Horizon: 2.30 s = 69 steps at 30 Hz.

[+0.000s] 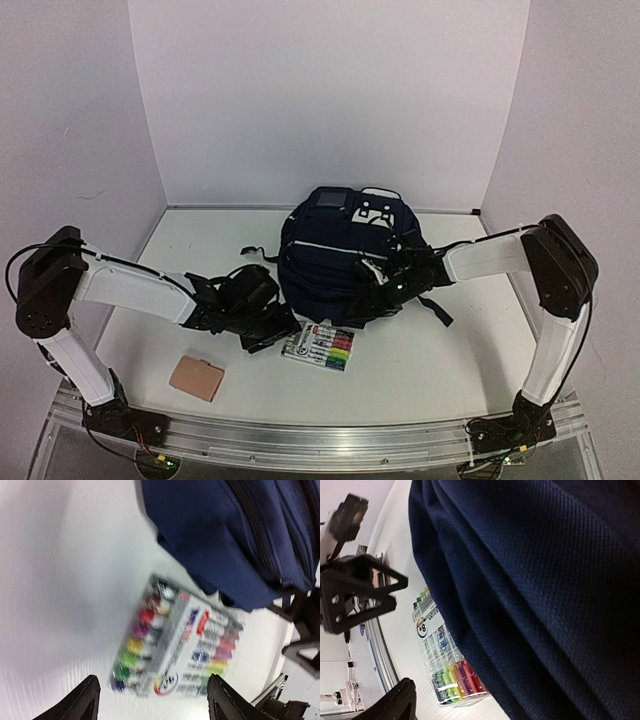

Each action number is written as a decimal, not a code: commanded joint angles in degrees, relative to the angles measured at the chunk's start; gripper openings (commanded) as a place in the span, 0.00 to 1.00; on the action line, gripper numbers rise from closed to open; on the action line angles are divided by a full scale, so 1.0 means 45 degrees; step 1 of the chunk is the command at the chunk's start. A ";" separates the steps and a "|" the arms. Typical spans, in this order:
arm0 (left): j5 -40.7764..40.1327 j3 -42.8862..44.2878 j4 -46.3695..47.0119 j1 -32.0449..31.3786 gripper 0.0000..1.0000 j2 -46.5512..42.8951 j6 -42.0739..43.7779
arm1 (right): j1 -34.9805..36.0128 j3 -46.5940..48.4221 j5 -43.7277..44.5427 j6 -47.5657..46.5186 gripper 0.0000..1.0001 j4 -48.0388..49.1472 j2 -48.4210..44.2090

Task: Pack the student bag
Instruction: Pick up the stationery from the center of the board.

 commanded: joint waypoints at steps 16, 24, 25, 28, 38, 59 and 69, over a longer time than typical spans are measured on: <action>-0.0415 0.0662 0.0925 -0.1501 0.71 0.1641 -0.0336 | 0.0363 -0.0618 0.0495 -0.0821 0.75 -0.1143 -0.3034; -0.0339 0.0357 0.2520 -0.0437 0.69 0.2365 -0.0527 | 0.1214 -0.0310 0.0564 -0.0554 0.65 -0.0490 -0.1066; -0.0412 0.0265 0.2650 -0.0345 0.69 0.2340 -0.0577 | 0.1216 -0.0311 0.0641 -0.0555 0.65 -0.0438 -0.0859; -0.0540 0.0265 0.2275 -0.0122 0.69 0.2249 -0.0509 | 0.1208 -0.0212 0.1021 -0.0695 0.64 -0.0348 -0.0381; -0.0425 -0.0228 0.2064 -0.0151 0.71 0.1416 -0.0248 | 0.1160 0.0462 0.3404 -0.1366 0.77 -0.0302 -0.0315; 0.0674 0.0004 0.6079 -0.0907 0.66 0.3633 -0.1360 | 0.1226 0.0279 -0.1319 0.0683 0.36 -0.0387 0.1116; -0.0085 -0.0340 0.5586 -0.0908 0.69 0.2772 -0.1106 | 0.1208 0.0371 -0.0964 0.1229 0.00 -0.0515 -0.0693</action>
